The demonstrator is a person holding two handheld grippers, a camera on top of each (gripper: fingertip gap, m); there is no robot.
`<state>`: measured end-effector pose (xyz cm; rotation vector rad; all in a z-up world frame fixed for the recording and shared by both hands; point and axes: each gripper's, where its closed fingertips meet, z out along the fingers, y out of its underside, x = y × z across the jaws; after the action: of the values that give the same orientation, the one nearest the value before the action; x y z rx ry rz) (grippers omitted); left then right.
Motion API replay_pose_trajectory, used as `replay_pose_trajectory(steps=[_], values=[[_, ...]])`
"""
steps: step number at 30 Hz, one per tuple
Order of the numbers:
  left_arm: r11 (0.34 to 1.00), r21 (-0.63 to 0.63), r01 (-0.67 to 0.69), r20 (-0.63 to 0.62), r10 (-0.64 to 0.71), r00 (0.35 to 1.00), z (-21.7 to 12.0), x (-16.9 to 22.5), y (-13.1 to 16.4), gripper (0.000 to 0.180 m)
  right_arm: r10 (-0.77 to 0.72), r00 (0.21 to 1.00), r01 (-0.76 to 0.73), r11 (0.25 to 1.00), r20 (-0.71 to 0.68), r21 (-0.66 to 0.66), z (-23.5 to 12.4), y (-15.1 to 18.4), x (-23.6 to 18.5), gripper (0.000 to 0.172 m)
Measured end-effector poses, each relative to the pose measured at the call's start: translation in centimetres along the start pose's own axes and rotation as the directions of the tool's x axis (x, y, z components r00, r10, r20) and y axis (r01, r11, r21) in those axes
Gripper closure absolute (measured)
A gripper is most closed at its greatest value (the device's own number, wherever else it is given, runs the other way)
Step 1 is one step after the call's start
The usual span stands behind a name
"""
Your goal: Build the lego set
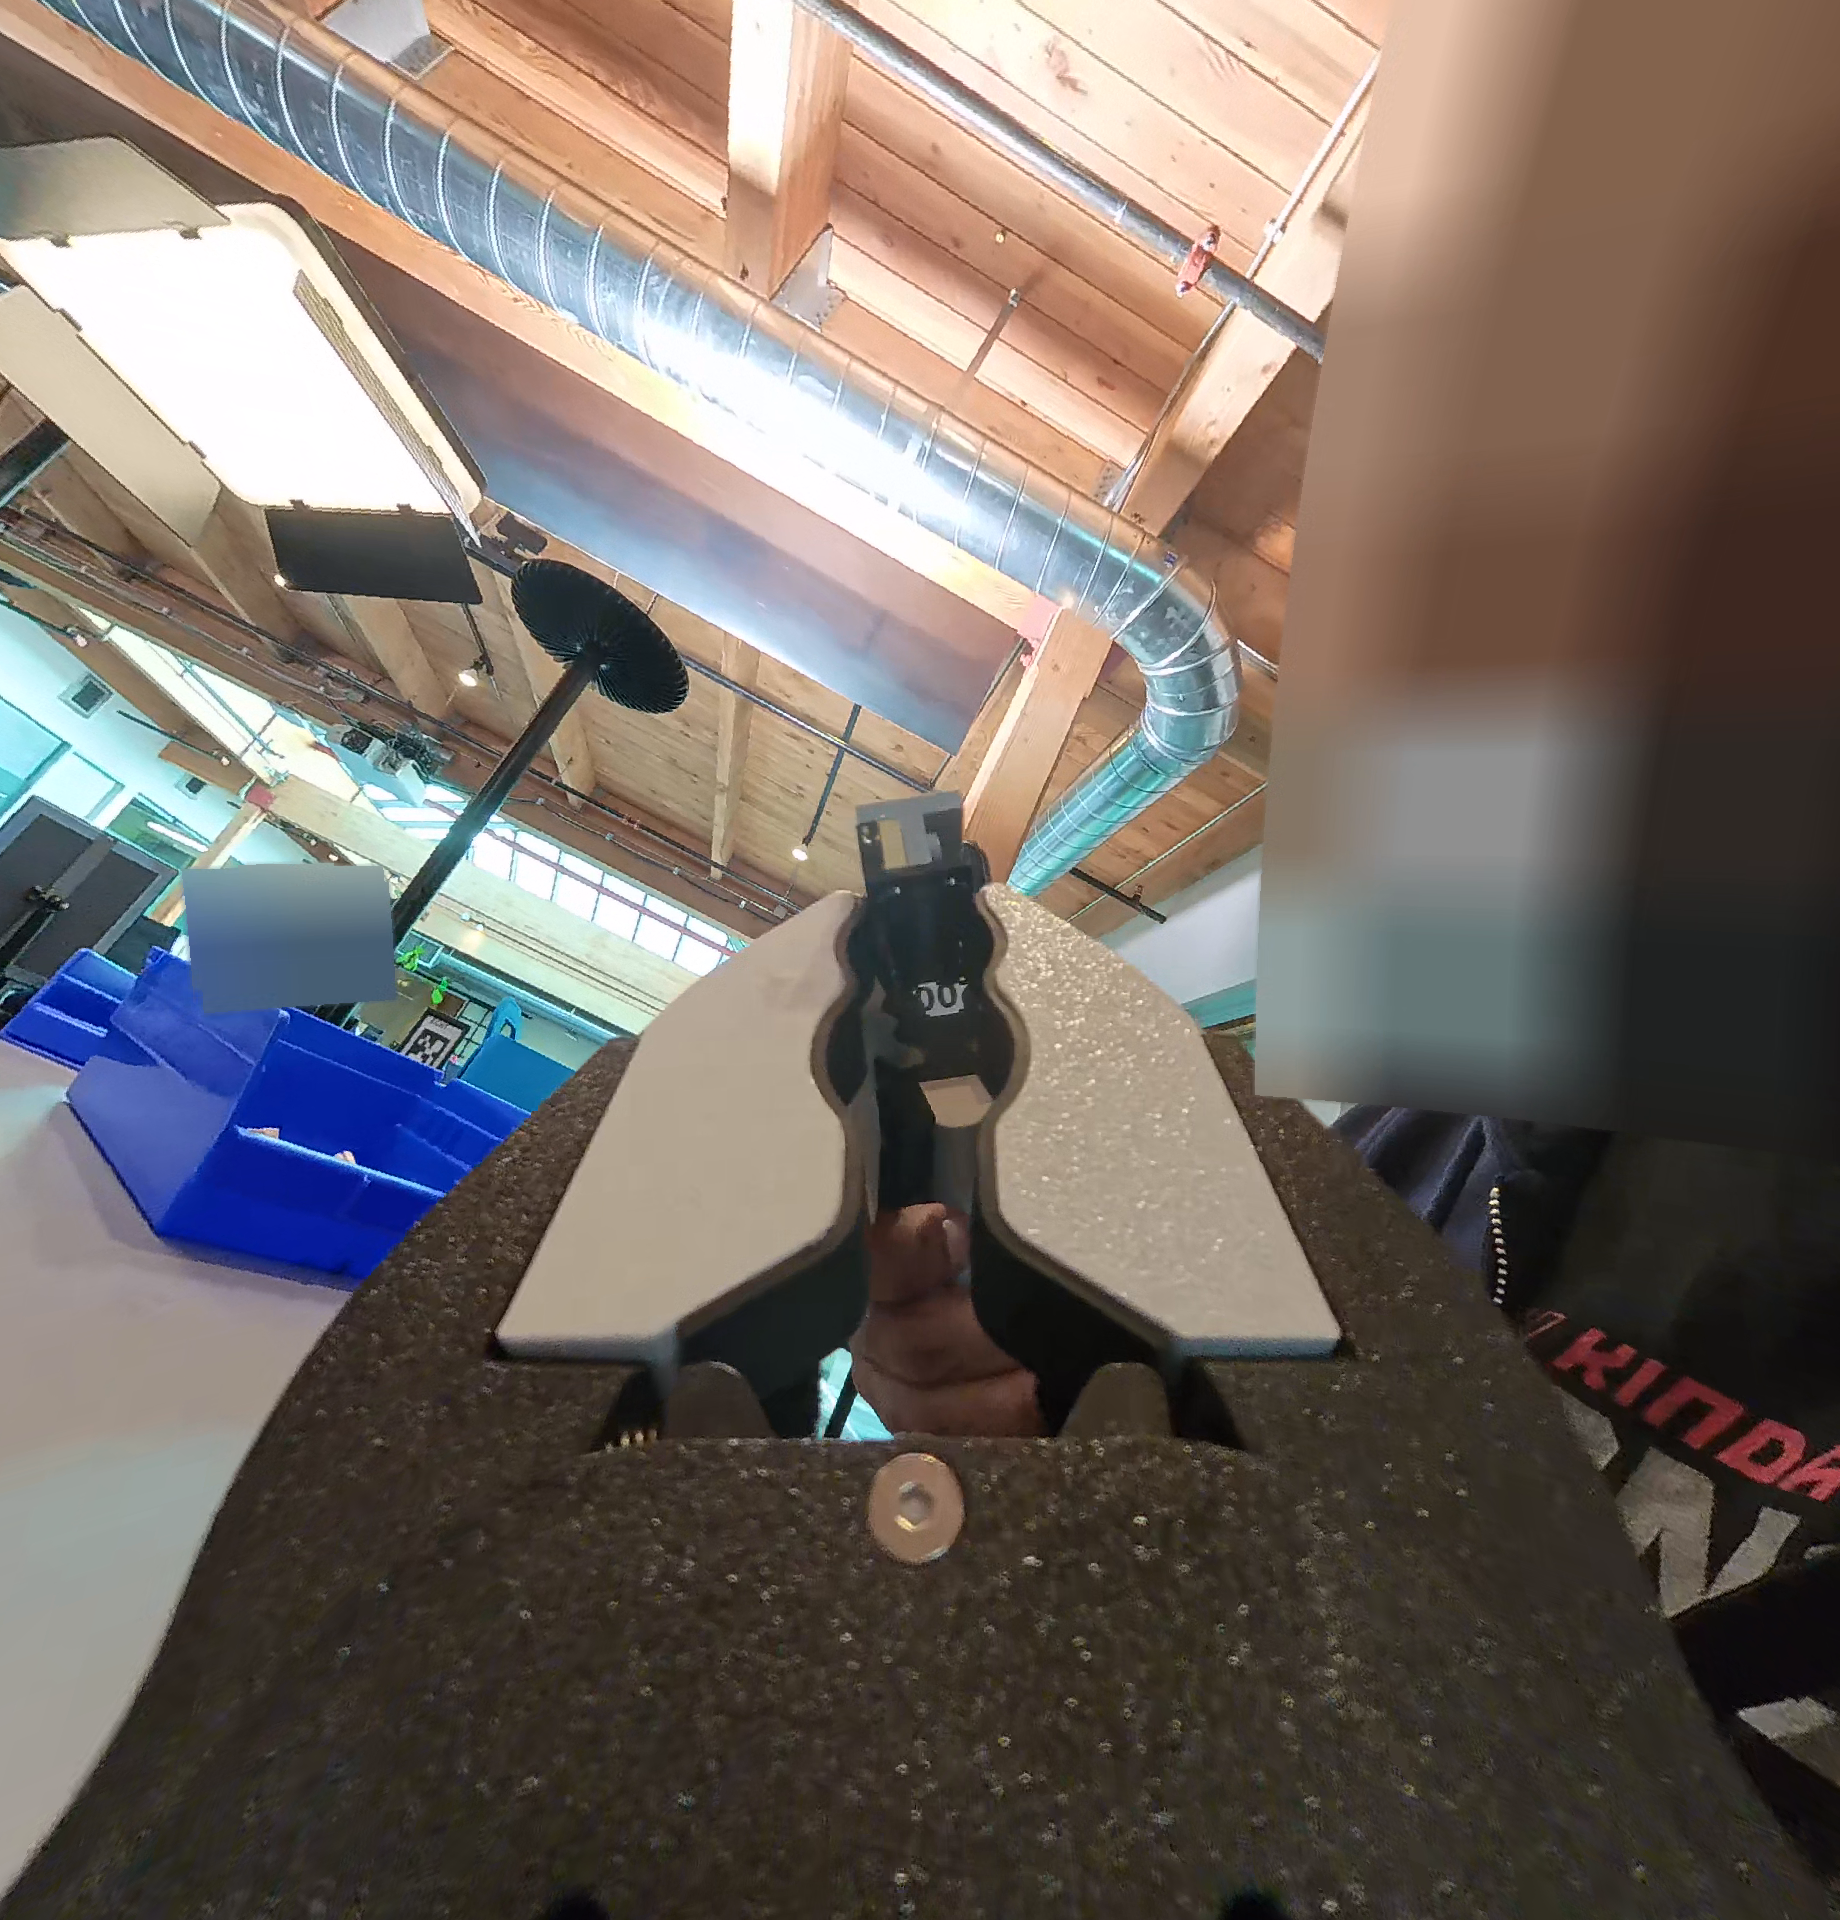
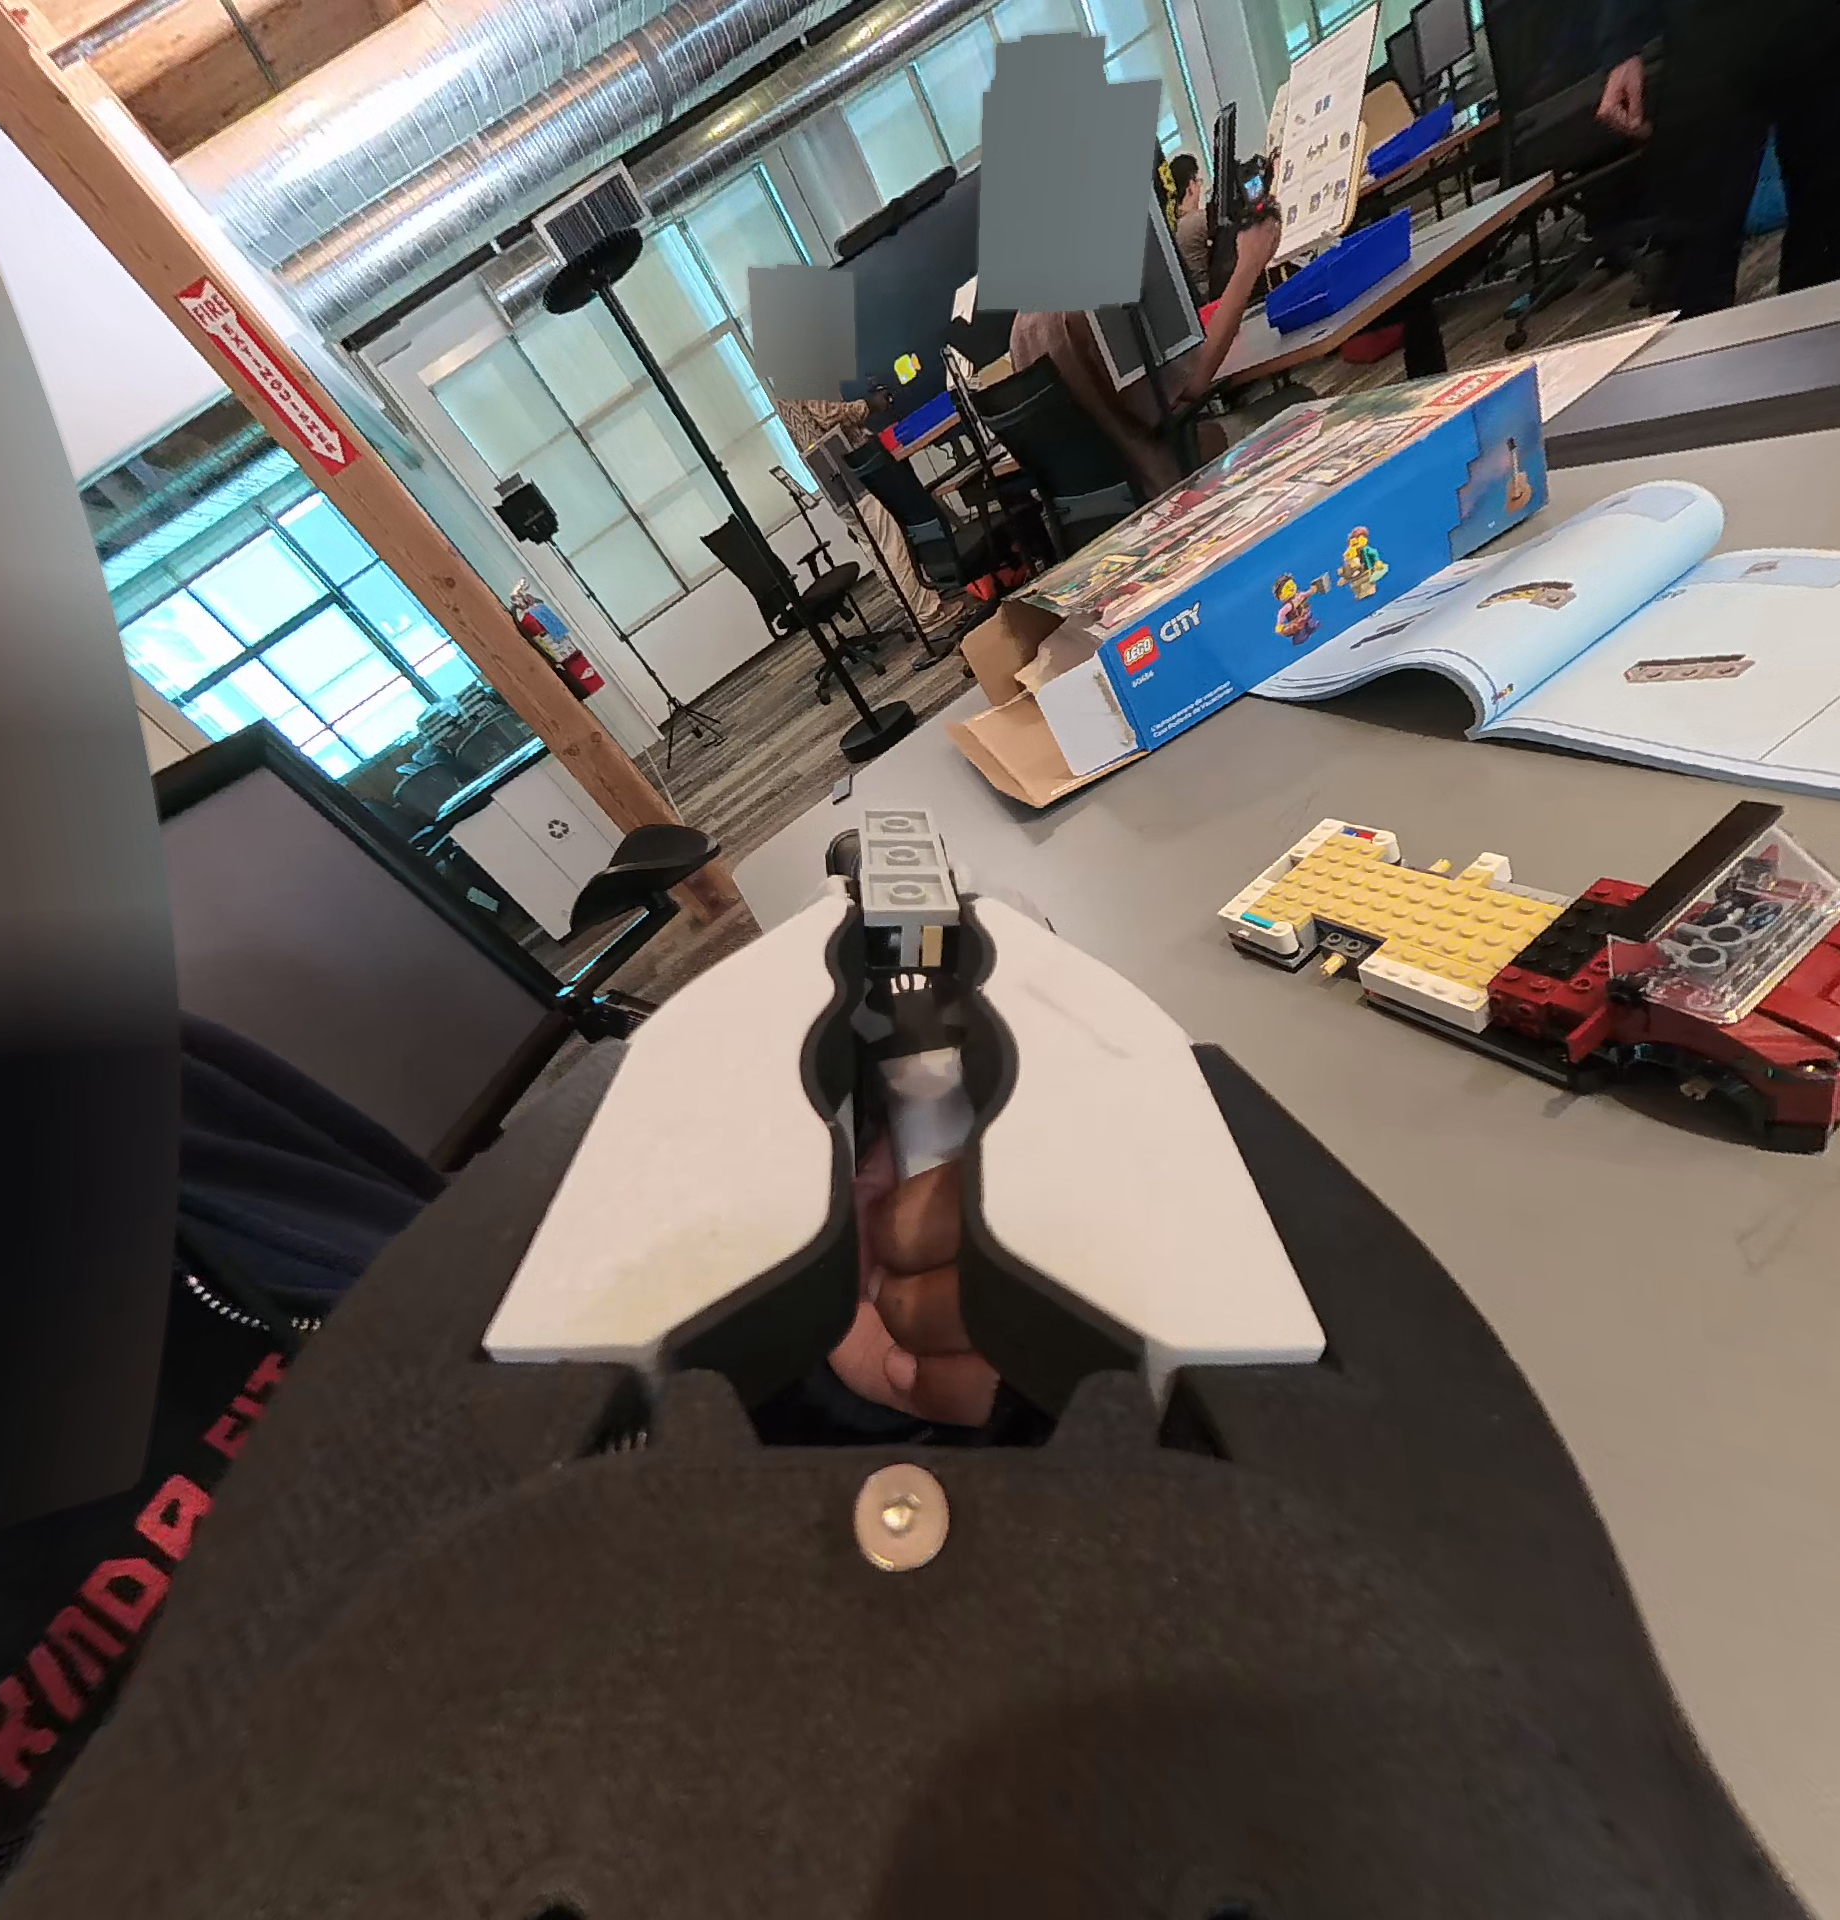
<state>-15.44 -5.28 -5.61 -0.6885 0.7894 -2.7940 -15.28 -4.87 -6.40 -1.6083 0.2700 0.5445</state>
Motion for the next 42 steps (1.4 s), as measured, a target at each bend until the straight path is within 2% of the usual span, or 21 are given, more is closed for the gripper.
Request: replay_pose_trajectory(steps=[8, 14, 23, 30, 42], values=[[0.990, -0.017, -0.138, 0.007, 0.138, 0.990, -0.1, 0.5, -0.3, 0.164, -0.039, 0.999, 0.039, 0.999, 0.018, 0.017, -0.2, -0.3, -0.8, 0.145], [0.967, -0.062, -0.248, -0.003, 0.249, 0.969, 0.2, 1.2, 0.4, 0.164, -0.007, 0.999, 0.006, 1.000, 0.042, 0.007, -0.2, -0.1, -1.0, 0.151], [0.950, -0.100, -0.296, -0.027, 0.295, 0.955, 0.3, 1.6, 0.7, 0.164, 0.003, 0.998, -0.003, 1.000, 0.066, 0.004, -0.5, 0.1, -1.3, 0.152], [0.955, -0.110, -0.274, -0.048, 0.271, 0.961, 0.3, 1.8, 0.8, 0.164, -0.006, 0.997, 0.007, 1.000, 0.079, -0.001, -0.6, 0.2, -1.5, 0.152], [0.980, -0.112, -0.163, -0.076, 0.155, 0.985, 0.3, 1.7, 0.9, 0.163, -0.040, 0.996, 0.040, 0.999, 0.080, 0.001, -0.6, 0.3, -1.5, 0.153]])
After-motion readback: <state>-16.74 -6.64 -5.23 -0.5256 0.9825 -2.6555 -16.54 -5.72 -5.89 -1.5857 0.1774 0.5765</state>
